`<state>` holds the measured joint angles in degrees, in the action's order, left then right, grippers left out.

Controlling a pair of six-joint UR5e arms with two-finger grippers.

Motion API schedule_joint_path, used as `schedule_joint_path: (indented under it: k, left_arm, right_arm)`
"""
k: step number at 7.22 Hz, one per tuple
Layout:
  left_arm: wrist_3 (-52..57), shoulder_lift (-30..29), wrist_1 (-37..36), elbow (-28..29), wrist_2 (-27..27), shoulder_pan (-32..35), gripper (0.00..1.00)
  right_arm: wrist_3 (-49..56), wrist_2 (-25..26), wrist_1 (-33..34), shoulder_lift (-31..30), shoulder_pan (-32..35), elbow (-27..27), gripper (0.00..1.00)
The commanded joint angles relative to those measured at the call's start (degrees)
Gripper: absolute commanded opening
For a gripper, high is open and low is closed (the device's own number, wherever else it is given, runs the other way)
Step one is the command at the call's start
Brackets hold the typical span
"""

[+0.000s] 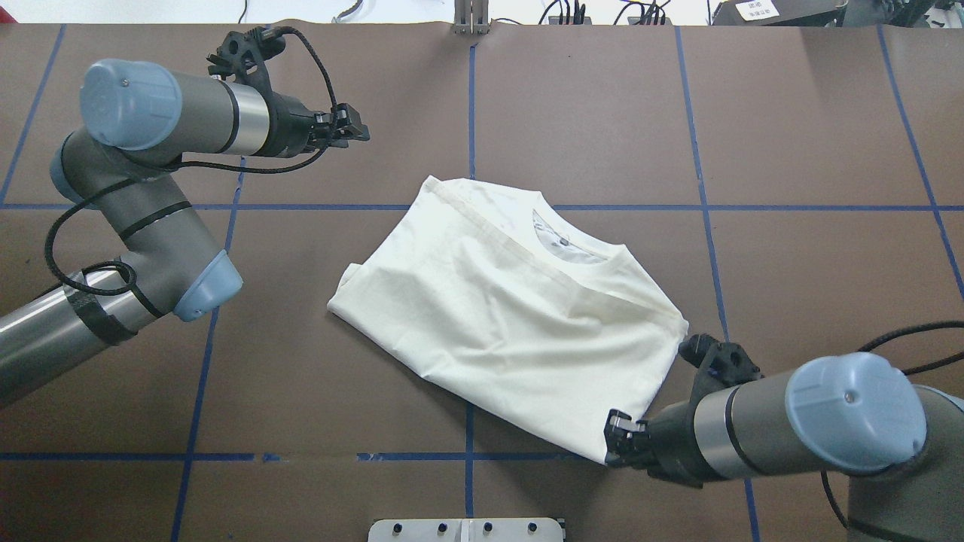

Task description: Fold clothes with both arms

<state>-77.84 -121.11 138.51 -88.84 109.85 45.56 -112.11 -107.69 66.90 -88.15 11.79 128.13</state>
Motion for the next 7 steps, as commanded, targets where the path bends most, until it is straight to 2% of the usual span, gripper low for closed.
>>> schedule_joint_path:
  k: [1, 2, 3, 5, 6, 7]
  left_arm:
    - [-6.57, 0.17, -0.69, -4.84, 5.88, 0.23, 0.49]
    - [-12.28, 1.57, -0.79, -6.51, 7.73, 0.23, 0.77]
    - [-12.95, 5.15, -0.79, -8.53, 9.84, 0.14, 0.78]
    - [-19.42, 10.88, -1.40, -11.52, 10.12, -0.82, 0.80]
    - [-25.81, 11.24, -2.19, -11.62, 9.95, -3.52, 0.80]
    - [-28.40, 11.07, -6.28, -11.71, 8.81, -7.99, 0.80]
  right_arm:
    - [-1.71, 0.02, 0.07, -4.29, -11.21, 2.38, 0.00]
    - [-1.71, 0.02, -0.02, -4.31, -11.26, 2.65, 0.46]
    - [-1.80, 0.37, 0.07, -4.14, -9.08, 2.82, 0.99]
    - [-1.71, 0.29, -0.02, -3.53, 7.02, 2.74, 1.00]
    - [-1.02, 1.51, -0.02, -1.95, 13.72, 0.56, 1.00]
    - [0.21, 2.82, -0.11, 2.76, 19.97, -4.77, 1.00]
